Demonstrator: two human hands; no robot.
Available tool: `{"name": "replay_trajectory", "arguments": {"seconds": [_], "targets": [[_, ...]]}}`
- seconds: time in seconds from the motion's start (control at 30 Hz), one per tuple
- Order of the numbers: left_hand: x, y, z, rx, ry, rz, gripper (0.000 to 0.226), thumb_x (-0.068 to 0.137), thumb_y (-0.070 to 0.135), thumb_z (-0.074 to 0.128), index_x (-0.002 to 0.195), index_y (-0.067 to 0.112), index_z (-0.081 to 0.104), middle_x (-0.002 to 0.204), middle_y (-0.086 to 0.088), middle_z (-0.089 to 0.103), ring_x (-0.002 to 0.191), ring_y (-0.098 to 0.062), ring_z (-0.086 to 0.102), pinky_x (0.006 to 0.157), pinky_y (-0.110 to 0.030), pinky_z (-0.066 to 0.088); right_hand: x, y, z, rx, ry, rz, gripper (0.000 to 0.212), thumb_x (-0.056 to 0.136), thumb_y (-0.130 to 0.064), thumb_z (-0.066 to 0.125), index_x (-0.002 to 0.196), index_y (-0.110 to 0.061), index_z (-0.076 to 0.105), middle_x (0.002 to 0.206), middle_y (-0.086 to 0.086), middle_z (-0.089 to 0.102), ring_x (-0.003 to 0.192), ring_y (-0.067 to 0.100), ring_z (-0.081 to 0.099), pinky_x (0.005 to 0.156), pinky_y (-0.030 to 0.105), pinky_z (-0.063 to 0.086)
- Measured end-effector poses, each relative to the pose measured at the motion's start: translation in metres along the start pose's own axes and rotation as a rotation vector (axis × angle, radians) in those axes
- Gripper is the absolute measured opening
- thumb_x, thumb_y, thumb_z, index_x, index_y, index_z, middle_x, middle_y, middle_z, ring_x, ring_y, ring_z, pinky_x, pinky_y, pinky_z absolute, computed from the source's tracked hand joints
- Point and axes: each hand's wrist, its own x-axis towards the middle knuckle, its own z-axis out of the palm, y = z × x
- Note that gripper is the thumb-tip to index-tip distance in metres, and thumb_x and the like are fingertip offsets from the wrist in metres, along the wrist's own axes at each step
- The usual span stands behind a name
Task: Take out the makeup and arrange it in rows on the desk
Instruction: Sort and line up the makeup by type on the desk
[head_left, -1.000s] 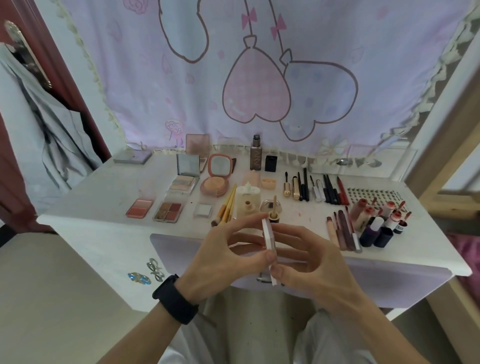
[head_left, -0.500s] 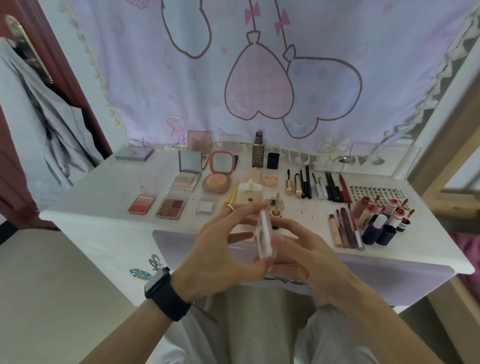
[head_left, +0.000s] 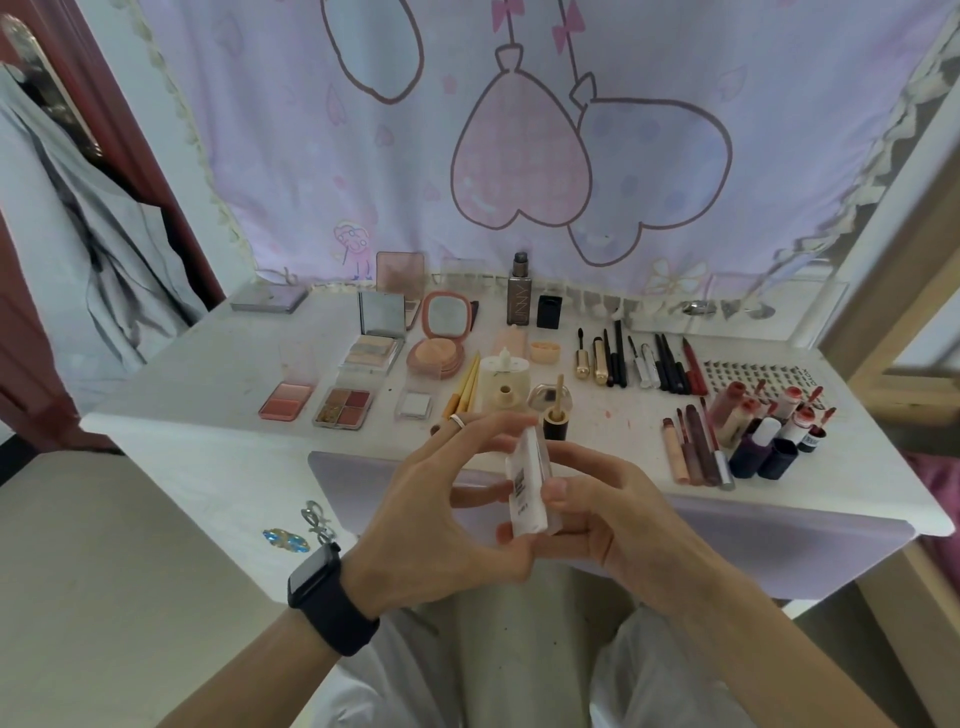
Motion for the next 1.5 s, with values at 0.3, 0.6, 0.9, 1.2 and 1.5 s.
{"name": "replay_trajectory", "arguments": {"seconds": [0.3, 0.6, 0.9, 1.2, 1.5], "targets": [[-0.001, -0.009, 0.001, -0.017, 0.001, -0.058, 0.082, 0.066, 0.007, 0.089, 0.134, 0.029, 0.050, 0.125, 0.015, 0.060, 0.121, -0.008, 0.058, 0.080, -0.013, 0.054, 0.002, 0.000, 0.002, -0.077, 0.055, 0.051, 0.064, 0.072, -0.028, 0.081, 0.132, -0.021, 0.059, 0.116, 0.015, 0.073, 0.102, 0.043, 0.070, 0.095, 0.053, 0.055], [-0.006, -0.018, 0.002, -0.455, 0.149, -0.404, 0.063, 0.071, 0.035, 0.080, 0.130, 0.023, 0.061, 0.121, 0.001, 0.068, 0.112, -0.023, 0.067, 0.090, -0.039, 0.057, -0.002, 0.010, 0.002, -0.342, 0.168, -0.098, 0.048, 0.085, -0.053, 0.065, 0.127, -0.032, 0.062, 0.121, -0.004, 0.071, 0.098, 0.026, 0.074, 0.088, 0.045, 0.060], [-0.006, -0.014, 0.021, -0.873, 0.295, -0.575, 0.062, 0.076, 0.032, 0.077, 0.130, 0.009, 0.060, 0.122, -0.016, 0.068, 0.113, -0.030, 0.067, 0.086, -0.030, 0.056, -0.009, 0.019, 0.007, -0.577, 0.271, -0.348, 0.035, 0.083, -0.051, 0.063, 0.113, -0.036, 0.071, 0.103, -0.017, 0.075, 0.096, 0.005, 0.072, 0.076, 0.022, 0.058], [-0.006, -0.016, 0.033, -0.912, 0.328, -0.627, 0.052, 0.078, 0.028, 0.072, 0.126, 0.009, 0.061, 0.114, -0.014, 0.072, 0.110, -0.030, 0.068, 0.095, -0.036, 0.055, -0.006, 0.033, 0.006, -0.531, 0.420, -0.424, 0.033, 0.088, -0.046, 0.058, 0.107, -0.024, 0.075, 0.091, -0.012, 0.077, 0.084, 0.009, 0.074, 0.072, 0.025, 0.060], [0.001, -0.015, 0.031, -0.950, 0.342, -0.666, 0.053, 0.081, 0.026, 0.072, 0.128, 0.004, 0.061, 0.119, -0.019, 0.069, 0.113, -0.032, 0.066, 0.102, -0.042, 0.050, -0.006, 0.036, 0.004, -0.574, 0.373, -0.348, 0.041, 0.086, -0.055, 0.059, 0.119, -0.034, 0.068, 0.104, -0.016, 0.075, 0.095, 0.002, 0.071, 0.079, 0.020, 0.057]]}}
